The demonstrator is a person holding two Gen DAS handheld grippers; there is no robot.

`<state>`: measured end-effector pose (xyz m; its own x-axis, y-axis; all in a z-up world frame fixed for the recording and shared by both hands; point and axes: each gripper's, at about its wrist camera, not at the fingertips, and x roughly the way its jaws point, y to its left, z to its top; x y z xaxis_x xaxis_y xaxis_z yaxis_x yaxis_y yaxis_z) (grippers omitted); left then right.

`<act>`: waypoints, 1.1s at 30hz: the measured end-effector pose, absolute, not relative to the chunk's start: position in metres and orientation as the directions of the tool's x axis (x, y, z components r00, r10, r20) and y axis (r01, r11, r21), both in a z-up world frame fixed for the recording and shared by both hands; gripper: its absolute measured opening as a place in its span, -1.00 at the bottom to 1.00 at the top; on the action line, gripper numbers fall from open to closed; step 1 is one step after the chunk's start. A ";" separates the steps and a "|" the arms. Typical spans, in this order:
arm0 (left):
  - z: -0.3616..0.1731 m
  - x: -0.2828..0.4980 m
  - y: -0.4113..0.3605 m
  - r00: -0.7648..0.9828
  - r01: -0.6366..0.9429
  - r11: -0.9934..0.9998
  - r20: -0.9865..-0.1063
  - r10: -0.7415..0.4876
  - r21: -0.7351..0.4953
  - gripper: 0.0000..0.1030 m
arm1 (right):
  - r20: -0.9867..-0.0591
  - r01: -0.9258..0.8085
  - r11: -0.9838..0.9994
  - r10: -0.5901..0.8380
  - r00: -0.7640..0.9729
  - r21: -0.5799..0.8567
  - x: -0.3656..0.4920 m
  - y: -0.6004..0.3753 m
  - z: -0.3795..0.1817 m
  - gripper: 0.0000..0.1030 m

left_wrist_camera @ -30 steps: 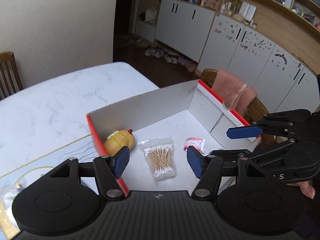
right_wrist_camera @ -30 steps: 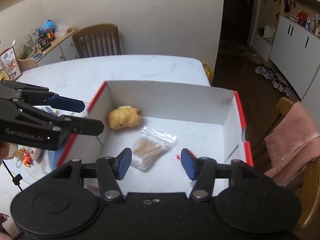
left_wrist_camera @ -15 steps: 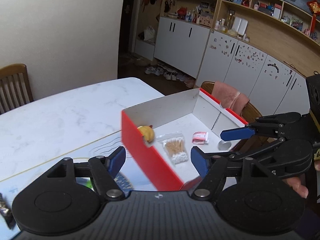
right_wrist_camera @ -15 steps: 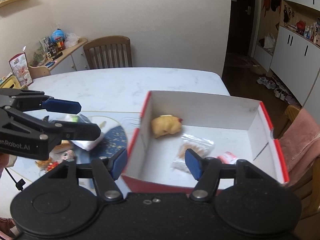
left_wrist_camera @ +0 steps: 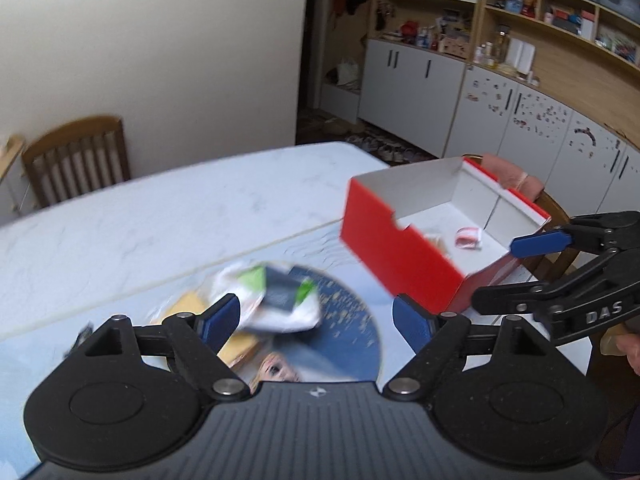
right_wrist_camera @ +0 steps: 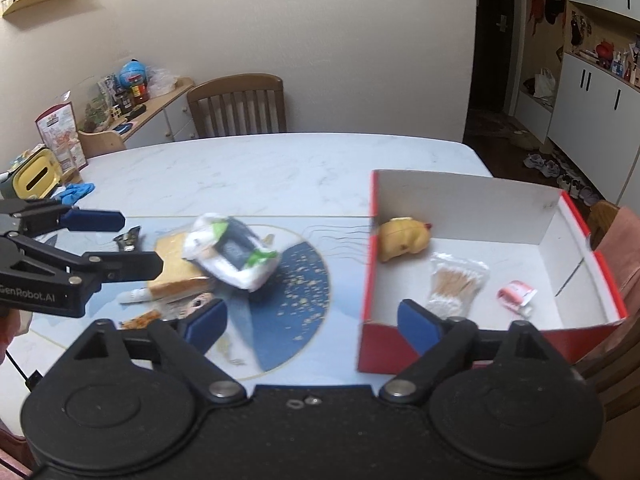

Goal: Organize objects
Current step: 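Withdraw both tools from the box back over the table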

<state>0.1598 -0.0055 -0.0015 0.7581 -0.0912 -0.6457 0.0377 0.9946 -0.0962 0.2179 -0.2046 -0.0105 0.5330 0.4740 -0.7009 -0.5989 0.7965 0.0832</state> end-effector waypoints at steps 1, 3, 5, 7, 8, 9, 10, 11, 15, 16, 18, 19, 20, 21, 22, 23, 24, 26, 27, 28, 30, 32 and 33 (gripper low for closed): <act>-0.004 0.155 0.002 0.754 0.030 0.994 -0.649 -0.095 -0.110 0.62 | -0.700 -0.598 0.797 0.473 0.536 0.081 0.214 -0.201 -0.011 0.93; -0.010 0.146 0.015 0.752 0.015 0.991 -0.652 -0.098 -0.131 0.75 | -0.699 -0.603 0.793 0.478 0.532 0.083 0.206 -0.193 -0.013 0.93; -0.015 0.137 0.024 0.754 0.011 0.990 -0.649 -0.102 -0.143 0.97 | -0.701 -0.610 0.788 0.480 0.528 0.080 0.200 -0.186 -0.016 0.94; -0.019 0.128 0.032 0.769 0.007 0.990 -0.632 -0.098 -0.144 0.99 | -0.704 -0.620 0.781 0.481 0.523 0.073 0.193 -0.178 -0.019 0.94; -0.022 0.124 0.034 0.772 0.006 0.990 -0.629 -0.094 -0.141 0.99 | -0.706 -0.625 0.778 0.481 0.519 0.070 0.191 -0.174 -0.021 0.94; -0.025 0.121 0.036 0.771 0.007 0.990 -0.630 -0.093 -0.138 0.99 | -0.711 -0.628 0.775 0.480 0.514 0.069 0.189 -0.171 -0.024 0.94; -0.029 0.117 0.039 0.771 0.009 0.991 -0.630 -0.092 -0.133 0.99 | -0.715 -0.631 0.772 0.479 0.509 0.068 0.188 -0.167 -0.026 0.94; -0.033 0.113 0.041 0.774 0.011 0.992 -0.627 -0.088 -0.126 0.99 | -0.720 -0.633 0.771 0.478 0.504 0.068 0.187 -0.163 -0.029 0.94; -0.049 0.101 0.045 0.783 0.018 0.997 -0.619 -0.064 -0.080 0.99 | -0.735 -0.635 0.770 0.469 0.489 0.069 0.184 -0.150 -0.041 0.94; -0.054 0.100 0.047 0.778 0.016 0.997 -0.625 -0.063 -0.080 0.99 | -0.739 -0.635 0.770 0.466 0.486 0.068 0.184 -0.148 -0.044 0.94; -0.061 0.098 0.051 0.763 0.002 0.997 -0.645 -0.054 -0.081 0.99 | -0.748 -0.633 0.771 0.457 0.482 0.064 0.184 -0.141 -0.050 0.94; -0.064 0.098 0.052 0.755 -0.003 0.997 -0.653 -0.052 -0.083 0.99 | -0.751 -0.633 0.772 0.455 0.480 0.063 0.184 -0.139 -0.053 0.94; -0.068 0.098 0.054 0.751 -0.007 0.996 -0.658 -0.052 -0.087 0.99 | -0.753 -0.633 0.772 0.453 0.477 0.063 0.185 -0.136 -0.056 0.94; -0.072 0.098 0.056 0.747 -0.009 0.996 -0.662 -0.054 -0.091 0.99 | -0.756 -0.632 0.773 0.449 0.476 0.061 0.185 -0.134 -0.059 0.94; -0.075 0.098 0.058 0.744 -0.010 0.996 -0.666 -0.053 -0.091 0.99 | -0.759 -0.631 0.774 0.446 0.475 0.060 0.186 -0.131 -0.062 0.94; -0.080 0.097 0.059 0.742 -0.014 0.996 -0.669 -0.048 -0.088 0.99 | -0.760 -0.631 0.774 0.445 0.473 0.060 0.187 -0.129 -0.064 0.94; -0.085 0.098 0.061 0.739 -0.022 0.996 -0.672 -0.039 -0.082 0.99 | -0.763 -0.630 0.774 0.443 0.472 0.060 0.188 -0.127 -0.067 0.94; -0.094 0.099 0.065 0.736 -0.035 0.997 -0.677 -0.018 -0.065 0.99 | -0.768 -0.625 0.778 0.439 0.466 0.067 0.190 -0.122 -0.073 0.94; -0.098 0.100 0.067 0.735 -0.045 0.997 -0.678 -0.006 -0.057 0.99 | -0.769 -0.623 0.779 0.440 0.463 0.070 0.192 -0.119 -0.075 0.94; -0.102 0.101 0.069 0.733 -0.051 0.997 -0.680 0.001 -0.053 0.99 | -0.770 -0.622 0.780 0.439 0.463 0.071 0.193 -0.117 -0.077 0.94; -0.110 0.104 0.072 0.730 -0.059 0.997 -0.683 0.008 -0.051 0.99 | -0.773 -0.623 0.778 0.440 0.457 0.075 0.196 -0.111 -0.082 0.93; -0.117 0.108 0.075 0.727 -0.059 0.997 -0.687 0.003 -0.057 0.99 | -0.776 -0.632 0.772 0.442 0.449 0.074 0.199 -0.104 -0.087 0.93; -0.121 0.110 0.077 0.724 -0.057 0.997 -0.690 0.000 -0.060 0.99 | -0.779 -0.637 0.768 0.439 0.447 0.068 0.200 -0.101 -0.091 0.91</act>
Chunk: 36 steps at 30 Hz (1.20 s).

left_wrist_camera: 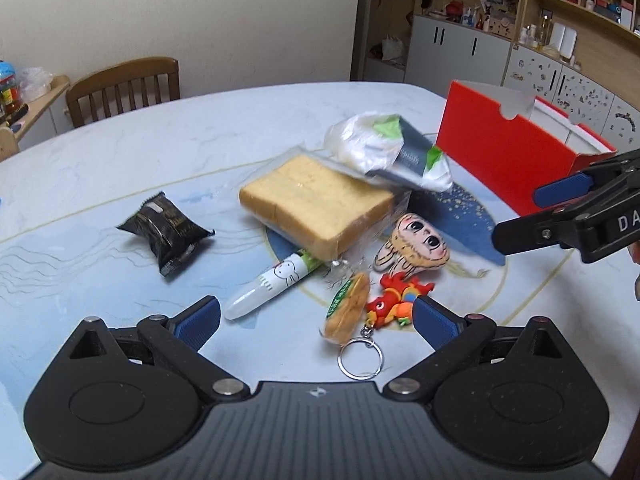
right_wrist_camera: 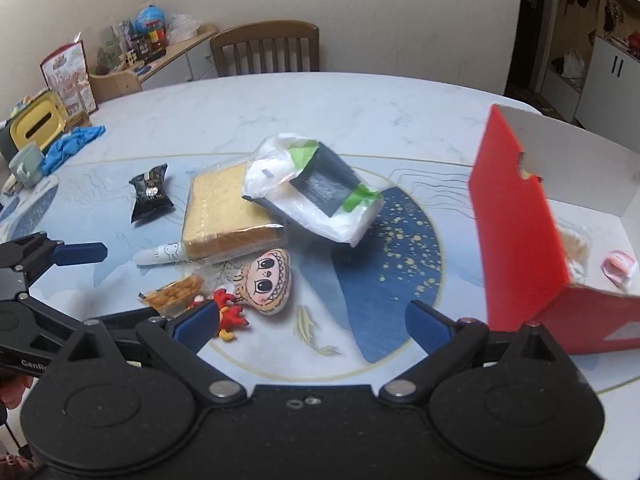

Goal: Organize objects
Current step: 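Withdraw both tools from the box back over the table, then grasp the snack stick with the left tool while the right tool grasps the doll keychain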

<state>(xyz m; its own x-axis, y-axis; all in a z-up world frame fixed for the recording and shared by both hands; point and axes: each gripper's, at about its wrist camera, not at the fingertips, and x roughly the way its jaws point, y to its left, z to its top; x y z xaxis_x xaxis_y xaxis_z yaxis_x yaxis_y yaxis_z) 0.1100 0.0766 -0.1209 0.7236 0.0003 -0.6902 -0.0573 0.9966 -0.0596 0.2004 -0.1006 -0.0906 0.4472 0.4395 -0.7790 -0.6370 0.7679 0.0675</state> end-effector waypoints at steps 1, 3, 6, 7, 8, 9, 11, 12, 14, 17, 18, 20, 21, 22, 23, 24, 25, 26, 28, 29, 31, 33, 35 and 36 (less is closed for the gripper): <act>-0.124 0.112 0.077 0.720 -0.058 0.997 -0.694 0.001 -0.058 0.99 | -0.782 -0.641 0.765 0.437 0.445 0.063 0.202 -0.097 -0.094 0.89; -0.129 0.117 0.077 0.714 -0.056 0.997 -0.700 0.001 -0.056 0.99 | -0.788 -0.642 0.764 0.430 0.440 0.058 0.206 -0.091 -0.101 0.87; -0.135 0.121 0.075 0.711 -0.039 0.998 -0.703 -0.009 -0.051 0.99 | -0.793 -0.647 0.760 0.429 0.432 0.059 0.212 -0.082 -0.108 0.85; -0.137 0.122 0.074 0.709 -0.033 0.998 -0.705 -0.009 -0.046 0.99 | -0.797 -0.650 0.758 0.426 0.428 0.057 0.213 -0.079 -0.110 0.84; -0.139 0.123 0.073 0.705 -0.029 0.999 -0.709 -0.006 -0.038 0.99 | -0.801 -0.652 0.756 0.423 0.424 0.054 0.214 -0.075 -0.113 0.82; -0.141 0.123 0.072 0.704 -0.028 0.999 -0.710 -0.002 -0.031 0.99 | -0.804 -0.657 0.752 0.422 0.418 0.053 0.215 -0.072 -0.115 0.80; -0.143 0.124 0.071 0.706 -0.023 0.999 -0.709 -0.003 -0.027 0.99 | -0.808 -0.663 0.747 0.421 0.411 0.053 0.216 -0.066 -0.118 0.77; -0.143 0.124 0.071 0.706 -0.019 0.999 -0.708 -0.004 -0.025 0.99 | -0.810 -0.664 0.746 0.422 0.407 0.055 0.217 -0.063 -0.120 0.75; -0.144 0.124 0.070 0.706 -0.014 1.000 -0.708 -0.006 -0.022 0.99 | -0.814 -0.665 0.744 0.422 0.400 0.059 0.219 -0.058 -0.122 0.70; -0.143 0.124 0.071 0.711 -0.011 1.000 -0.703 -0.012 -0.028 0.97 | -0.819 -0.664 0.744 0.422 0.389 0.068 0.222 -0.053 -0.125 0.62; -0.143 0.124 0.071 0.714 -0.013 0.999 -0.700 -0.011 -0.029 0.97 | -0.820 -0.665 0.744 0.422 0.387 0.069 0.222 -0.052 -0.126 0.58; -0.141 0.124 0.072 0.717 -0.019 0.999 -0.697 -0.011 -0.034 0.90 | -0.822 -0.667 0.741 0.423 0.381 0.072 0.223 -0.050 -0.128 0.55; -0.141 0.125 0.073 0.716 -0.019 0.999 -0.698 -0.013 -0.039 0.81 | -0.823 -0.668 0.740 0.423 0.378 0.073 0.224 -0.049 -0.128 0.52; -0.140 0.124 0.073 0.717 -0.017 0.999 -0.697 -0.018 -0.044 0.73 | -0.824 -0.668 0.741 0.423 0.376 0.075 0.224 -0.049 -0.129 0.50; -0.140 0.124 0.072 0.716 -0.015 0.999 -0.698 -0.020 -0.045 0.55 | -0.825 -0.667 0.741 0.424 0.373 0.080 0.224 -0.049 -0.129 0.47; -0.140 0.125 0.072 0.713 -0.014 0.999 -0.701 -0.019 -0.041 0.40 | -0.826 -0.665 0.742 0.426 0.369 0.085 0.224 -0.048 -0.130 0.41; -0.140 0.125 0.071 0.712 -0.012 0.999 -0.702 -0.021 -0.042 0.36 | -0.827 -0.666 0.741 0.428 0.364 0.090 0.225 -0.048 -0.130 0.37; -0.139 0.125 0.071 0.714 -0.011 0.999 -0.700 -0.025 -0.047 0.29 | -0.827 -0.667 0.739 0.429 0.362 0.092 0.225 -0.047 -0.130 0.35; -0.139 0.126 0.071 0.713 -0.003 0.998 -0.700 -0.037 -0.056 0.17 | -0.827 -0.670 0.736 0.432 0.360 0.093 0.225 -0.046 -0.130 0.23; -0.138 0.126 0.070 0.713 0.002 0.998 -0.700 -0.043 -0.059 0.09 | -0.826 -0.671 0.735 0.435 0.357 0.097 0.225 -0.046 -0.130 0.20; -0.137 0.126 0.069 0.712 0.016 0.998 -0.699 -0.057 -0.065 -0.04 | -0.826 -0.671 0.734 0.440 0.351 0.106 0.225 -0.046 -0.130 0.11; -0.137 0.126 0.067 0.709 0.024 0.997 -0.702 -0.068 -0.073 -0.22 | -0.826 -0.669 0.734 0.447 0.344 0.118 0.224 -0.046 -0.129 0.03; -0.135 0.127 0.068 0.704 0.023 0.995 -0.705 -0.084 -0.096 -0.36 | -0.825 -0.672 0.730 0.452 0.340 0.123 0.223 -0.047 -0.129 -0.09; -0.135 0.127 0.068 0.702 0.019 0.994 -0.707 -0.086 -0.103 -0.39 | -0.824 -0.674 0.729 0.452 0.341 0.120 0.222 -0.047 -0.128 -0.13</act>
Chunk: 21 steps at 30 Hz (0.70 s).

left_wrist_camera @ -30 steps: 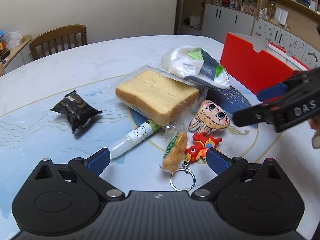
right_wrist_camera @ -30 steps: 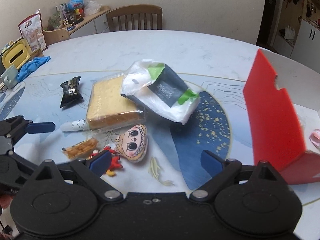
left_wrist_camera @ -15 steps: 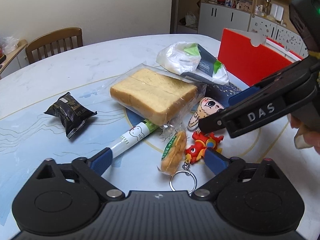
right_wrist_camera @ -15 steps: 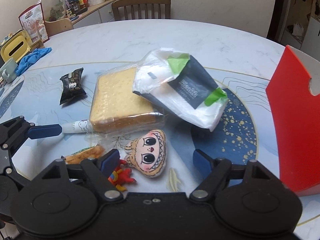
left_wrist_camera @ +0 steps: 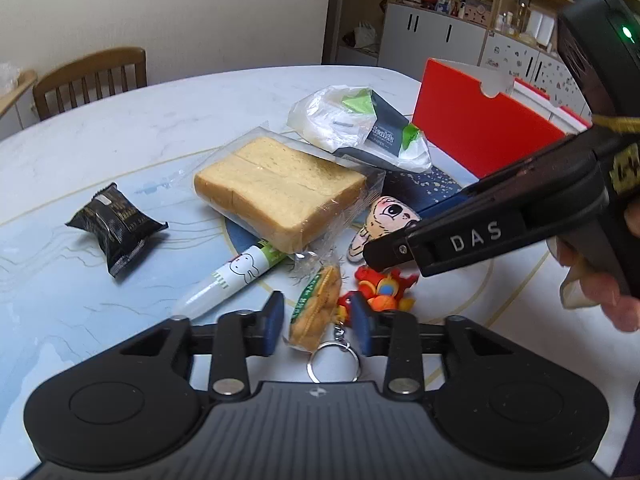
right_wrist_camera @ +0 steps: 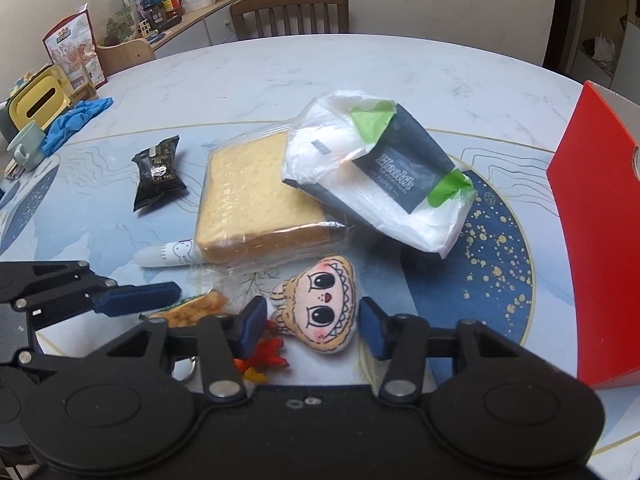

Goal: Organize objects
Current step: 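Grasp the snack stick with the left tool while the right tool grasps the doll keychain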

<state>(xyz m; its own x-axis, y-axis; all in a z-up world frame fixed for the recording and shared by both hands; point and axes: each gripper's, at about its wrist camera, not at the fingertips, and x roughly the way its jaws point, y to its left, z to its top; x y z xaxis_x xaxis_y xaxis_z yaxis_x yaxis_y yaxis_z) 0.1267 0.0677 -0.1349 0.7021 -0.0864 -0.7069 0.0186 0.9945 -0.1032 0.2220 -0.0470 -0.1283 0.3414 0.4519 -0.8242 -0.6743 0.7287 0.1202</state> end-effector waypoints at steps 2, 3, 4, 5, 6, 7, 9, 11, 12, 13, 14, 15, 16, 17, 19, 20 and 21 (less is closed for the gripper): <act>-0.134 0.127 0.067 0.698 0.015 0.994 -0.711 -0.087 -0.107 -0.51 | -0.821 -0.677 0.728 0.450 0.350 0.110 0.220 -0.048 -0.127 -0.23; -0.134 0.127 0.066 0.695 0.015 0.994 -0.713 -0.087 -0.107 -0.59 | -0.820 -0.677 0.727 0.454 0.349 0.115 0.220 -0.049 -0.125 -0.28; -0.134 0.127 0.066 0.694 0.017 0.994 -0.715 -0.089 -0.107 -0.62 | -0.817 -0.676 0.727 0.460 0.348 0.121 0.220 -0.051 -0.124 -0.31; -0.133 0.127 0.065 0.692 0.019 0.994 -0.717 -0.089 -0.105 -0.64 | -0.815 -0.676 0.726 0.465 0.347 0.126 0.220 -0.052 -0.123 -0.32; -0.133 0.126 0.064 0.690 0.015 0.995 -0.719 -0.083 -0.101 -0.65 | -0.812 -0.676 0.726 0.466 0.352 0.124 0.219 -0.055 -0.121 -0.33; -0.132 0.126 0.064 0.689 0.009 0.995 -0.721 -0.077 -0.098 -0.65 | -0.808 -0.677 0.727 0.466 0.360 0.118 0.217 -0.057 -0.120 -0.35; -0.131 0.125 0.063 0.688 -0.003 0.994 -0.722 -0.074 -0.105 -0.65 | -0.804 -0.675 0.728 0.471 0.364 0.120 0.215 -0.062 -0.117 -0.38; -0.128 0.123 0.063 0.687 -0.013 0.993 -0.722 -0.074 -0.114 -0.66 | -0.798 -0.675 0.726 0.483 0.360 0.135 0.214 -0.068 -0.113 -0.38; -0.126 0.121 0.063 0.689 -0.016 0.993 -0.721 -0.074 -0.117 -0.66 | -0.796 -0.675 0.724 0.488 0.358 0.140 0.212 -0.072 -0.111 -0.38; -0.124 0.119 0.062 0.692 -0.020 0.993 -0.719 -0.072 -0.119 -0.66 | -0.793 -0.676 0.723 0.493 0.358 0.144 0.211 -0.075 -0.108 -0.38; -0.122 0.117 0.062 0.693 -0.025 0.992 -0.717 -0.070 -0.120 -0.66 | -0.790 -0.675 0.723 0.496 0.361 0.145 0.210 -0.079 -0.106 -0.38; -0.119 0.116 0.061 0.693 -0.030 0.992 -0.717 -0.069 -0.125 -0.66 | -0.786 -0.674 0.724 0.500 0.364 0.148 0.208 -0.082 -0.104 -0.38; -0.117 0.115 0.061 0.693 -0.036 0.990 -0.717 -0.072 -0.134 -0.66 | -0.783 -0.672 0.724 0.504 0.365 0.153 0.207 -0.087 -0.101 -0.38; -0.114 0.113 0.061 0.693 -0.041 0.989 -0.717 -0.077 -0.145 -0.66 | -0.781 -0.670 0.726 0.505 0.366 0.156 0.206 -0.091 -0.099 -0.38; -0.109 0.111 0.060 0.694 -0.049 0.986 -0.715 -0.082 -0.161 -0.66 | -0.779 -0.667 0.730 0.502 0.374 0.150 0.204 -0.099 -0.092 -0.38; -0.105 0.110 0.059 0.695 -0.052 0.984 -0.714 -0.086 -0.168 -0.66 | -0.781 -0.666 0.732 0.498 0.376 0.146 0.203 -0.102 -0.089 -0.38; -0.102 0.109 0.057 0.696 -0.053 0.983 -0.712 -0.089 -0.175 -0.66 | -0.783 -0.664 0.734 0.495 0.377 0.144 0.203 -0.106 -0.086 -0.38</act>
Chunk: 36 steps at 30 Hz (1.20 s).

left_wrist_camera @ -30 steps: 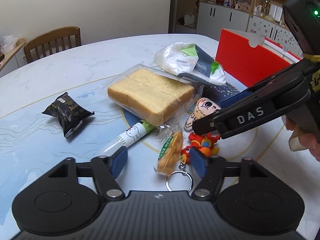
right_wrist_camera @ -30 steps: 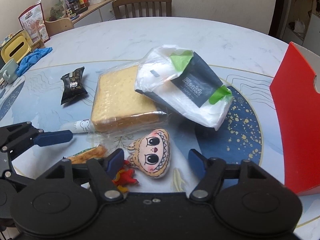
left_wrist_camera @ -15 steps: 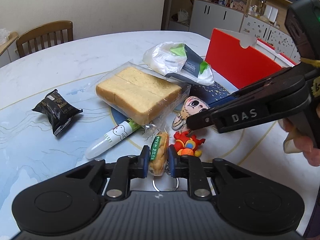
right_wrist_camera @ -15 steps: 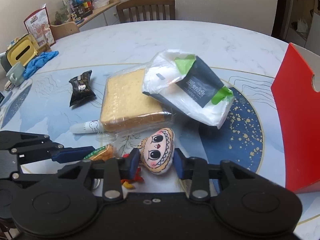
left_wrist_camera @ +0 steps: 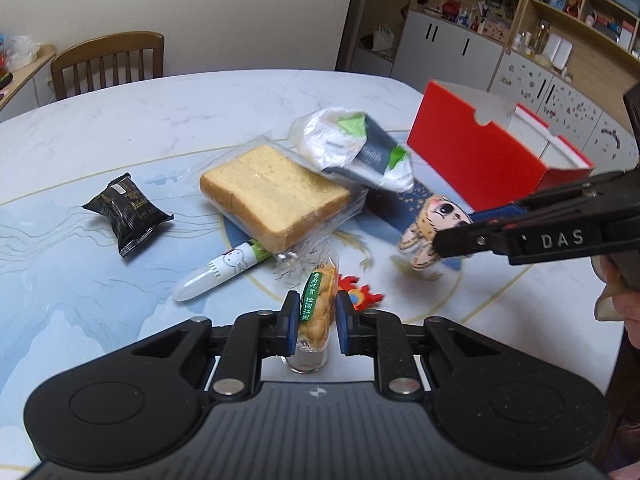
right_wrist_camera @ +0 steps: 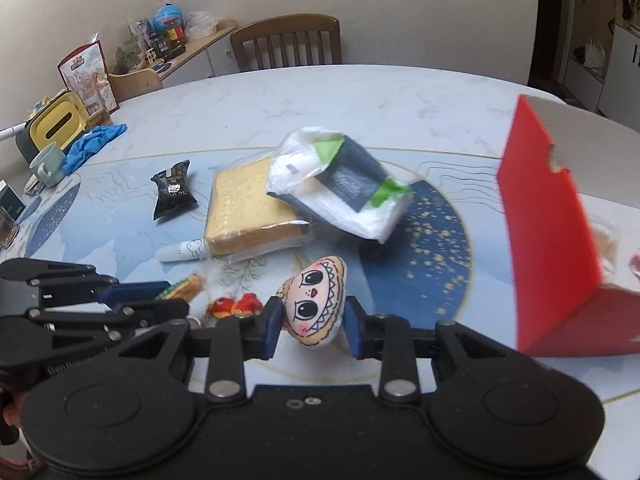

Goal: Organize objects
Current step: 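Grasp the snack stick with the left tool while the right tool grasps the doll keychain, then carry the snack stick and doll keychain over the red shoebox with both tools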

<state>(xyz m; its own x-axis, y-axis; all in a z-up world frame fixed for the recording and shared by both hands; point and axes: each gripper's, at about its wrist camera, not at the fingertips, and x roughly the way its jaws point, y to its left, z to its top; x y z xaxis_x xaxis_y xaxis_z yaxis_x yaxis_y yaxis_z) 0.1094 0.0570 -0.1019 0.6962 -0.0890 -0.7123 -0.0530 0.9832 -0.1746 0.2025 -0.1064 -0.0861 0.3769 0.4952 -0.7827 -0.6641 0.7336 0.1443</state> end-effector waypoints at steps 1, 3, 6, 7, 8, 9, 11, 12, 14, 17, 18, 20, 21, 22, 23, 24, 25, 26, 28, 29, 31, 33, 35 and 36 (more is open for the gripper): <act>-0.098 0.109 0.055 0.698 -0.054 0.982 -0.711 -0.092 -0.180 -0.66 | -0.783 -0.665 0.733 0.496 0.375 0.146 0.202 -0.111 -0.083 -0.38; -0.091 0.109 0.050 0.703 -0.050 0.981 -0.704 -0.100 -0.189 -0.66 | -0.782 -0.668 0.730 0.497 0.375 0.143 0.200 -0.119 -0.076 -0.38; -0.081 0.110 0.040 0.710 -0.036 0.980 -0.695 -0.113 -0.197 -0.66 | -0.772 -0.679 0.723 0.502 0.390 0.127 0.198 -0.132 -0.063 -0.38; -0.078 0.111 0.035 0.712 -0.028 0.980 -0.693 -0.118 -0.195 -0.66 | -0.767 -0.680 0.721 0.507 0.393 0.128 0.198 -0.138 -0.059 -0.38; -0.076 0.112 0.030 0.713 -0.019 0.982 -0.692 -0.118 -0.188 -0.66 | -0.761 -0.681 0.721 0.514 0.396 0.132 0.198 -0.143 -0.056 -0.38; -0.073 0.113 0.025 0.713 -0.012 0.983 -0.691 -0.118 -0.181 -0.66 | -0.757 -0.679 0.722 0.517 0.400 0.133 0.199 -0.148 -0.052 -0.38; -0.068 0.117 0.015 0.714 0.001 0.983 -0.688 -0.128 -0.182 -0.66 | -0.749 -0.673 0.728 0.516 0.415 0.129 0.203 -0.158 -0.045 -0.38; -0.065 0.119 0.010 0.716 0.006 0.983 -0.685 -0.134 -0.186 -0.66 | -0.746 -0.670 0.731 0.517 0.420 0.130 0.205 -0.164 -0.041 -0.38; -0.059 0.125 0.001 0.722 0.016 0.981 -0.677 -0.144 -0.192 -0.66 | -0.739 -0.660 0.740 0.516 0.432 0.132 0.211 -0.174 -0.035 -0.38; -0.049 0.136 -0.013 0.731 0.037 0.979 -0.663 -0.162 -0.198 -0.66 | -0.730 -0.647 0.751 0.514 0.451 0.129 0.220 -0.190 -0.026 -0.38; -0.046 0.140 -0.019 0.734 0.045 0.979 -0.658 -0.167 -0.198 -0.66 | -0.726 -0.644 0.754 0.513 0.457 0.128 0.223 -0.197 -0.023 -0.38; -0.041 0.149 -0.030 0.740 0.064 0.980 -0.649 -0.175 -0.191 -0.66 | -0.722 -0.636 0.761 0.509 0.469 0.123 0.230 -0.208 -0.019 -0.38; -0.039 0.153 -0.036 0.743 0.077 0.980 -0.645 -0.179 -0.183 -0.66 | -0.720 -0.632 0.765 0.507 0.474 0.122 0.234 -0.214 -0.017 -0.38; -0.038 0.157 -0.043 0.745 0.089 0.982 -0.642 -0.178 -0.169 -0.66 | -0.718 -0.628 0.768 0.505 0.480 0.121 0.238 -0.220 -0.016 -0.38; -0.037 0.162 -0.049 0.746 0.097 0.983 -0.643 -0.175 -0.154 -0.66 | -0.715 -0.624 0.772 0.503 0.486 0.120 0.242 -0.225 -0.014 -0.38; -0.037 0.166 -0.055 0.744 0.105 0.983 -0.644 -0.178 -0.150 -0.66 | -0.712 -0.619 0.777 0.500 0.493 0.117 0.245 -0.230 -0.013 -0.38; -0.035 0.171 -0.060 0.743 0.114 0.982 -0.643 -0.185 -0.152 -0.66 | -0.709 -0.614 0.781 0.498 0.499 0.116 0.250 -0.236 -0.011 -0.38; -0.033 0.175 -0.065 0.744 0.122 0.981 -0.640 -0.191 -0.151 -0.66 | -0.706 -0.610 0.784 0.497 0.505 0.115 0.254 -0.241 -0.010 -0.38; -0.030 0.184 -0.076 0.748 0.133 0.981 -0.634 -0.195 -0.144 -0.66 | -0.702 -0.600 0.792 0.489 0.518 0.110 0.262 -0.251 -0.007 -0.38; -0.028 0.188 -0.081 0.749 0.139 0.980 -0.632 -0.198 -0.143 -0.66 | -0.700 -0.596 0.796 0.485 0.524 0.106 0.267 -0.255 -0.007 -0.38; -0.025 0.197 -0.091 0.751 0.145 0.979 -0.628 -0.205 -0.145 -0.66 | -0.697 -0.587 0.803 0.479 0.534 0.102 0.276 -0.266 -0.005 -0.38; -0.022 0.205 -0.101 0.750 0.153 0.977 -0.626 -0.212 -0.148 -0.66 | -0.694 -0.578 0.810 0.473 0.542 0.100 0.286 -0.275 -0.004 -0.38; -0.021 0.214 -0.111 0.751 0.161 0.977 -0.625 -0.215 -0.142 -0.66 | -0.693 -0.570 0.816 0.467 0.549 0.098 0.295 -0.284 -0.004 -0.38; -0.020 0.218 -0.116 0.750 0.166 0.976 -0.624 -0.217 -0.139 -0.66 | -0.693 -0.566 0.819 0.464 0.552 0.097 0.300 -0.288 -0.005 -0.38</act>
<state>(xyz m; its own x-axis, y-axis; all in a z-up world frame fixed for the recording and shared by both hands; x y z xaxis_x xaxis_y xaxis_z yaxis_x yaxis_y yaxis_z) 0.2183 -0.1160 -0.0197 0.7505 -0.2169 -0.6243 0.1662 0.9762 -0.1394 0.2999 -0.2881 -0.0046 0.5524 0.4639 -0.6925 -0.5661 0.8186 0.0968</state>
